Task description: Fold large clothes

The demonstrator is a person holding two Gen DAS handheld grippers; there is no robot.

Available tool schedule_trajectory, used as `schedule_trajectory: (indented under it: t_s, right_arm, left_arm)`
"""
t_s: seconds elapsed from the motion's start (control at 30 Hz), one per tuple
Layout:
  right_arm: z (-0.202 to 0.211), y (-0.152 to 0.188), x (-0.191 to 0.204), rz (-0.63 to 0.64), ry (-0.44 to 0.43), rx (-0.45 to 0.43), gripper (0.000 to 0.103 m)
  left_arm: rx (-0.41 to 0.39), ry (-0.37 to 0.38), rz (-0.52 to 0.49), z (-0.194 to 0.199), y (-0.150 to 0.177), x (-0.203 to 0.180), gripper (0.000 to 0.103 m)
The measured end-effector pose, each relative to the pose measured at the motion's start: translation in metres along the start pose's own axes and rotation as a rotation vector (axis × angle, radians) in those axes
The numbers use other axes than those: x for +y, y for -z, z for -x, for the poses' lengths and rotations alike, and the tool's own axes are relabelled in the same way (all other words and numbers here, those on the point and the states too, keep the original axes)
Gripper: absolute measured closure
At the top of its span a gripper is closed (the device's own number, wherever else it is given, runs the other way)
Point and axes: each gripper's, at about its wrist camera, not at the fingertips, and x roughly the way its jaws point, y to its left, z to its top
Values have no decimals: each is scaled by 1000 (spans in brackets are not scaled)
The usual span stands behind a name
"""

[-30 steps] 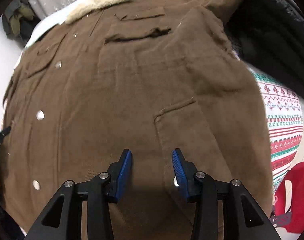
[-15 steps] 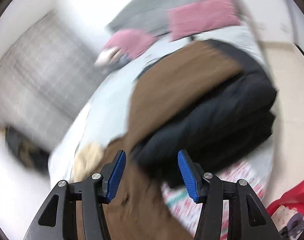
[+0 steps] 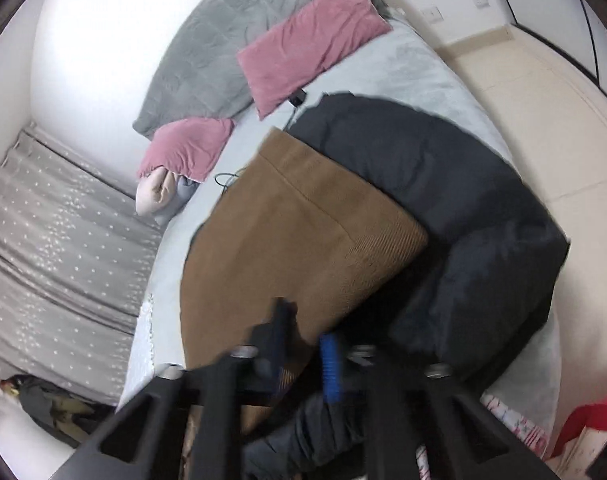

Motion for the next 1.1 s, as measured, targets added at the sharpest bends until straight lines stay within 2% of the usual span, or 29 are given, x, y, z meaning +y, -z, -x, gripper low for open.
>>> schedule_trajectory:
  t_s: [0.17, 0.3, 0.43, 0.53, 0.6, 0.8, 0.87, 1.03, 1.1]
  right_arm:
    - [25, -10, 44, 201, 112, -107, 97]
    - [45, -18, 71, 294, 203, -200, 98]
    - [23, -15, 67, 321, 338, -171, 98]
    - [23, -5, 64, 292, 266, -195, 99]
    - [29, -1, 76, 323, 221, -226, 99]
    - [53, 27, 173, 510, 76, -290, 98]
    - [54, 45, 207, 576, 38, -291, 98]
    - [47, 122, 292, 781, -85, -271, 98]
    - [37, 171, 323, 899, -143, -251, 98]
  left_arm:
    - [3, -2, 24, -1, -2, 8, 24]
    - [17, -11, 36, -6, -2, 14, 24]
    - [36, -7, 55, -11, -3, 19, 24]
    - [24, -17, 59, -8, -4, 22, 24]
    - [12, -17, 64, -5, -6, 25, 24]
    - [-2, 8, 105, 2, -13, 37, 24]
    - [-1, 11, 114, 3, -15, 40, 24]
    - [-13, 32, 159, 11, -19, 55, 24]
    - [-20, 42, 173, 15, -20, 61, 24]
